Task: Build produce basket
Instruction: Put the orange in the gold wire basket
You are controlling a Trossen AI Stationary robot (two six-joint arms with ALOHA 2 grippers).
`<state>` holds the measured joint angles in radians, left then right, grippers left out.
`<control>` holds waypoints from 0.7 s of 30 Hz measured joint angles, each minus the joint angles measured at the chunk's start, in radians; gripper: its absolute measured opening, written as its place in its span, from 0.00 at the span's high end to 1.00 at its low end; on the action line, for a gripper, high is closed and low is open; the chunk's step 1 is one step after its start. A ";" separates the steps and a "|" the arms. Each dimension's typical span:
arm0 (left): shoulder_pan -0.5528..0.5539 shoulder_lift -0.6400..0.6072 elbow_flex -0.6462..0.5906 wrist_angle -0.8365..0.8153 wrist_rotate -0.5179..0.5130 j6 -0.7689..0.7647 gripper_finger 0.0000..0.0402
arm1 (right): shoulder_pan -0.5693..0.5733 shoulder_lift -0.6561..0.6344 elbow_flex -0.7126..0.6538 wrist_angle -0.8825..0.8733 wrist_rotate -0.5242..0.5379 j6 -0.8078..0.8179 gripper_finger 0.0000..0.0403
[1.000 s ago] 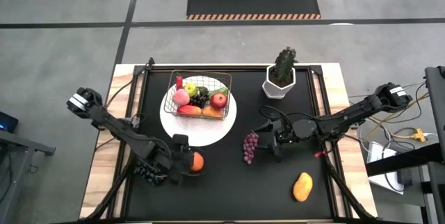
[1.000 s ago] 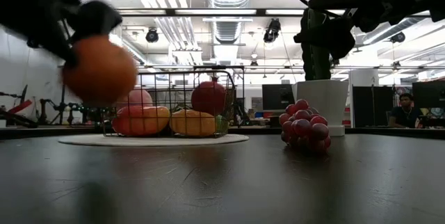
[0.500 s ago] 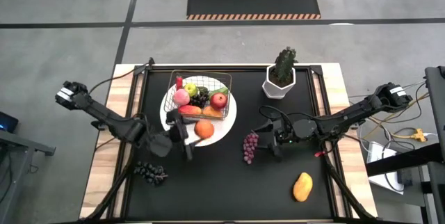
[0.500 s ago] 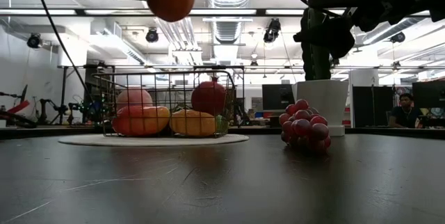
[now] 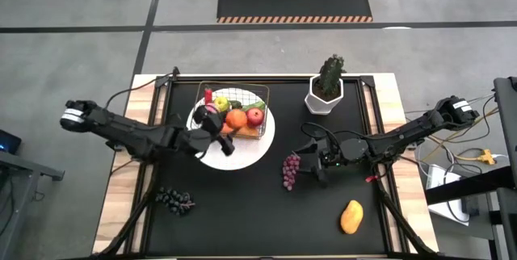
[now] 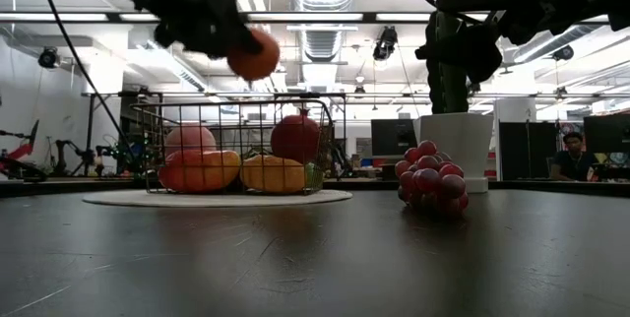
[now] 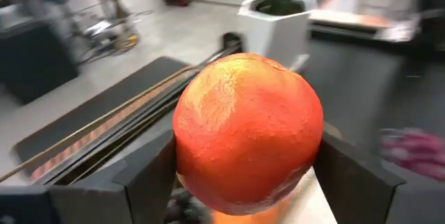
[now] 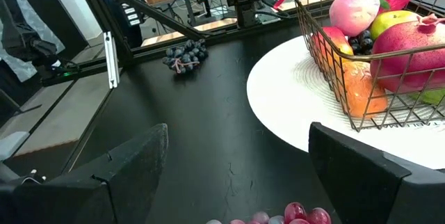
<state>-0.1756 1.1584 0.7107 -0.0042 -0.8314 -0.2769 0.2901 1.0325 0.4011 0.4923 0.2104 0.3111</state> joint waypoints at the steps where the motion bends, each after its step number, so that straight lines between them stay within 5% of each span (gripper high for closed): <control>1: 0.021 0.000 -0.009 -0.001 -0.005 -0.006 0.30 | 0.000 0.000 0.000 0.000 0.000 0.000 0.18; 21: 0.233 0.137 -0.085 0.060 -0.012 -0.112 0.29 | 0.000 0.000 0.000 0.011 0.002 0.002 0.18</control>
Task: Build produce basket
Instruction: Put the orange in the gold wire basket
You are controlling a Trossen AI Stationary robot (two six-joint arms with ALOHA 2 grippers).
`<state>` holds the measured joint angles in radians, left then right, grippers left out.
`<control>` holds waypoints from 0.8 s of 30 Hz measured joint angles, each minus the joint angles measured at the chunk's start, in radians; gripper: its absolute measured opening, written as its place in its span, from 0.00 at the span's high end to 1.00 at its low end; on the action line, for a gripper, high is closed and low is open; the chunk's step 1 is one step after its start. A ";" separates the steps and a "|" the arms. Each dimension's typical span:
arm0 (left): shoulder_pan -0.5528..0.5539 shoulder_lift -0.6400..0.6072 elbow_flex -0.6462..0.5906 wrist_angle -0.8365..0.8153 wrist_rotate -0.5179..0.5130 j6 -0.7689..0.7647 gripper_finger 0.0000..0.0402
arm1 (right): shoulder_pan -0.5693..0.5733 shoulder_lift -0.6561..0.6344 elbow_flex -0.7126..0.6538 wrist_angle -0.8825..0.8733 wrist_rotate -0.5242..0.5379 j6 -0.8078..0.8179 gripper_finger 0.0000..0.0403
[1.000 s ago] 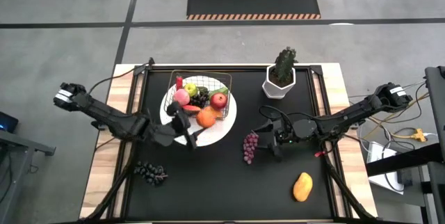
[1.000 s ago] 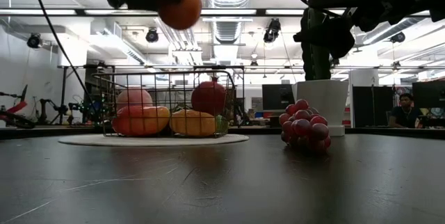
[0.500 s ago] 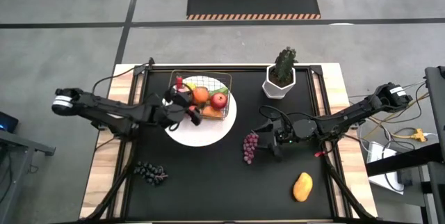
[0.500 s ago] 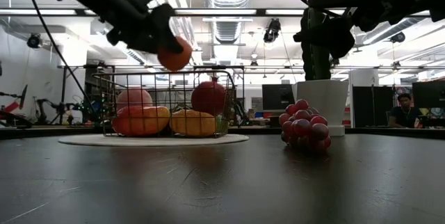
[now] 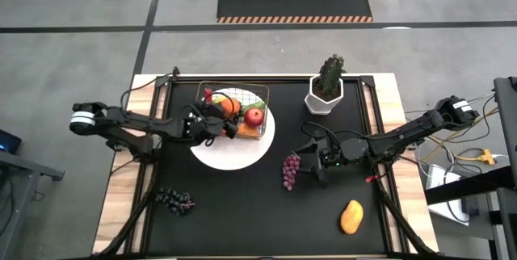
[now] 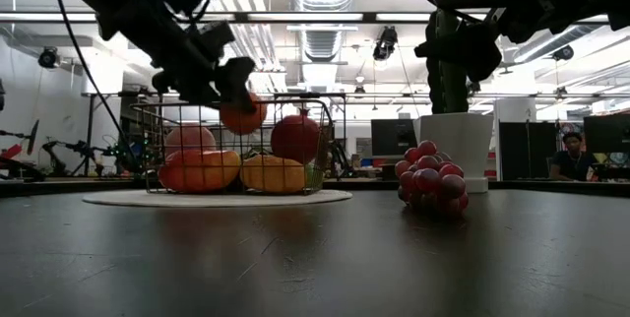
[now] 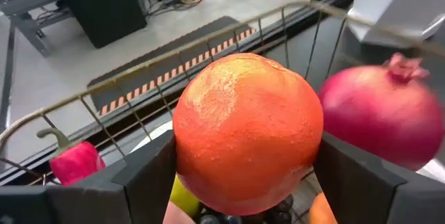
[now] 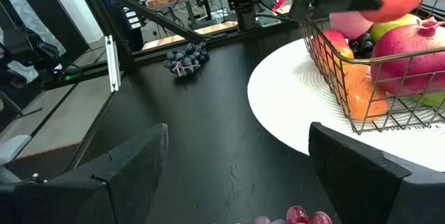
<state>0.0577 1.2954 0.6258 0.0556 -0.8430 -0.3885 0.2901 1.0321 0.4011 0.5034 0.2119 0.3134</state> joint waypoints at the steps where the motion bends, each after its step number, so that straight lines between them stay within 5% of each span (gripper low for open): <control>1: 0.002 0.010 0.000 -0.002 0.000 0.000 0.29 | 0.000 0.000 0.000 0.000 0.000 0.000 0.18; 24: 0.013 0.033 0.005 0.016 -0.004 0.001 0.23 | 0.000 0.000 0.000 0.000 0.000 0.000 0.18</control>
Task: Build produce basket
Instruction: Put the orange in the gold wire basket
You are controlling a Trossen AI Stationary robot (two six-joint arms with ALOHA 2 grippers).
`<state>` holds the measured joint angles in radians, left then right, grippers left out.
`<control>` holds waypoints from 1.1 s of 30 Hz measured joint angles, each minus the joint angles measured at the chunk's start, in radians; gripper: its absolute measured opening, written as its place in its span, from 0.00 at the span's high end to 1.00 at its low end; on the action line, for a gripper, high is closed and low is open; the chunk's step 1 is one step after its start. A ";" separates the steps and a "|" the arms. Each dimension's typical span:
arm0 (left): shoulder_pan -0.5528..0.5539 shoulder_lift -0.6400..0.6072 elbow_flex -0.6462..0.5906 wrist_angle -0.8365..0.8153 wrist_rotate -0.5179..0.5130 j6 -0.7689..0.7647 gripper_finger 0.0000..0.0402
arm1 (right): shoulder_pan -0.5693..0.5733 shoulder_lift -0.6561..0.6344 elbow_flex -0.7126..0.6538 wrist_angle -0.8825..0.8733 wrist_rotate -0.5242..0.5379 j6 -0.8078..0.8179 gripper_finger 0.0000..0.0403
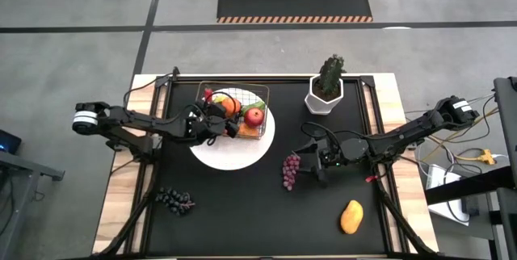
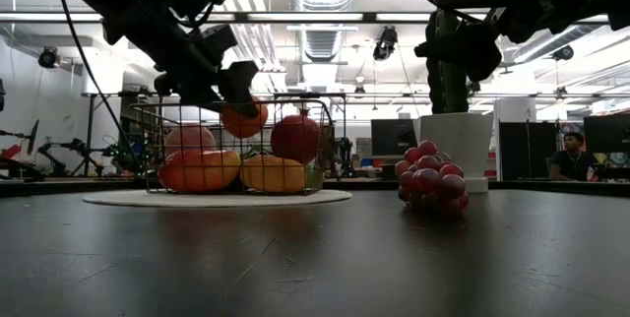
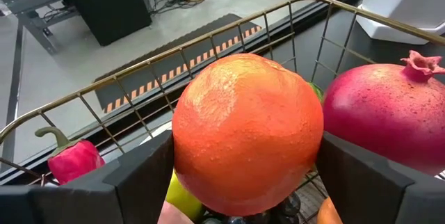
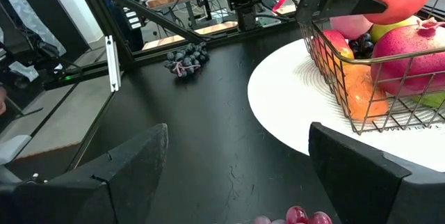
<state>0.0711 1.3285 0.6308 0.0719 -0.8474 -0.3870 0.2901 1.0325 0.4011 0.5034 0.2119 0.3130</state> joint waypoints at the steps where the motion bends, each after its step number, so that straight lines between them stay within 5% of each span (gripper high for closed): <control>1: 0.000 0.000 0.000 0.000 0.000 0.000 0.23 | 0.000 0.000 0.000 0.000 0.000 0.000 0.18; 33: 0.015 -0.001 0.000 0.036 -0.027 -0.053 0.23 | 0.000 0.000 -0.001 0.000 0.000 0.005 0.18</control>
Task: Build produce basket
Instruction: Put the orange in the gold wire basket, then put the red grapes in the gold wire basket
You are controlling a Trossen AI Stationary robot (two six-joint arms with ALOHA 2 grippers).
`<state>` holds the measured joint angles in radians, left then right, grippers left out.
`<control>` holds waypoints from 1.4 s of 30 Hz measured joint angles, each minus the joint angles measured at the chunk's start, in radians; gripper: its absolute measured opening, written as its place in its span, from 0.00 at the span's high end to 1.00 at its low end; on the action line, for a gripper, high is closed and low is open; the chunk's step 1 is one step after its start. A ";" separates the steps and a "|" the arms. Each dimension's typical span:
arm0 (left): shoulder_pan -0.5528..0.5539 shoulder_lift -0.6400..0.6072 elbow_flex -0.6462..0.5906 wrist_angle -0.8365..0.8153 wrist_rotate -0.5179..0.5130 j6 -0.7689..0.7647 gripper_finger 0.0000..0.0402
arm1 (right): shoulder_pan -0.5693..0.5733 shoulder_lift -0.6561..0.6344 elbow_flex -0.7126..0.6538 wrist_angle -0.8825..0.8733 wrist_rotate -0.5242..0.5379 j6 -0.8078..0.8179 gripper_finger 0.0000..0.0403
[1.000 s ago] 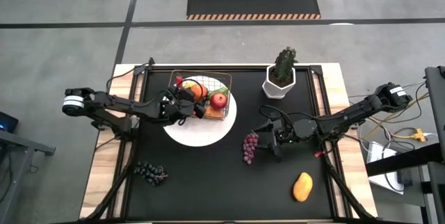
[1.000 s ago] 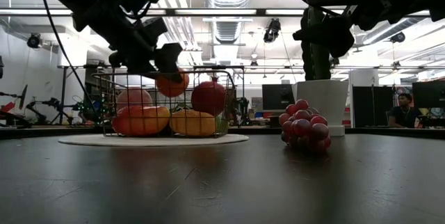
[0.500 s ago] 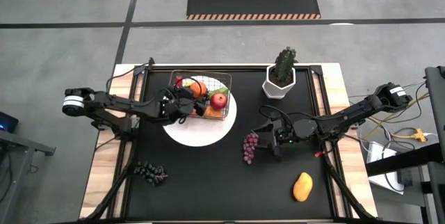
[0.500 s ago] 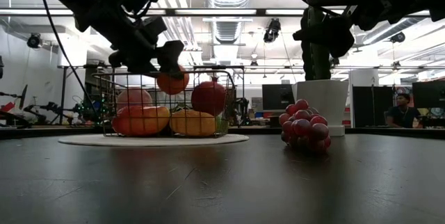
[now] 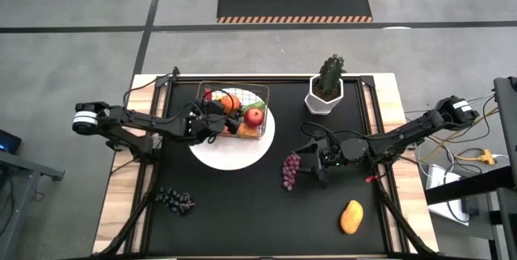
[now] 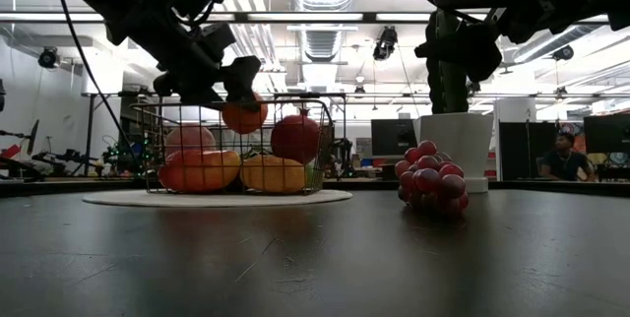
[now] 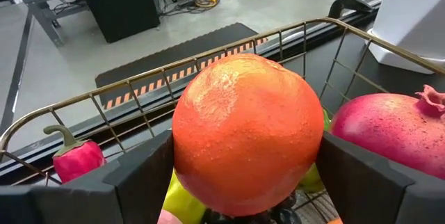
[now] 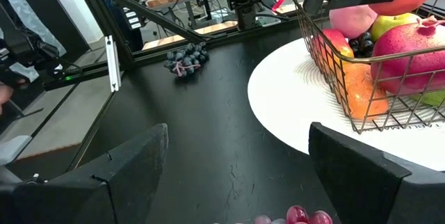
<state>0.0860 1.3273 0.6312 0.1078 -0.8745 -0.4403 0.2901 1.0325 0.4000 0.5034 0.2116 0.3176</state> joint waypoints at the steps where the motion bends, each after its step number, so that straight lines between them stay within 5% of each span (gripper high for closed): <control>1: 0.000 0.000 0.000 0.000 0.000 0.000 0.23 | 0.000 0.000 0.000 0.000 0.000 0.000 0.18; 24: 0.006 0.000 0.000 0.013 -0.023 -0.050 0.23 | 0.000 0.000 0.000 0.000 0.000 0.004 0.18; 38: 0.004 -0.022 0.003 0.007 -0.020 0.028 0.05 | 0.000 0.000 0.000 0.000 0.000 0.005 0.18; 42: -0.005 -0.089 0.024 0.011 0.057 0.116 0.05 | 0.000 0.000 0.000 0.000 0.000 0.014 0.18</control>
<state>0.0811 1.2386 0.6550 0.1186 -0.8173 -0.3245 0.2901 1.0325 0.3996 0.5032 0.2115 0.3311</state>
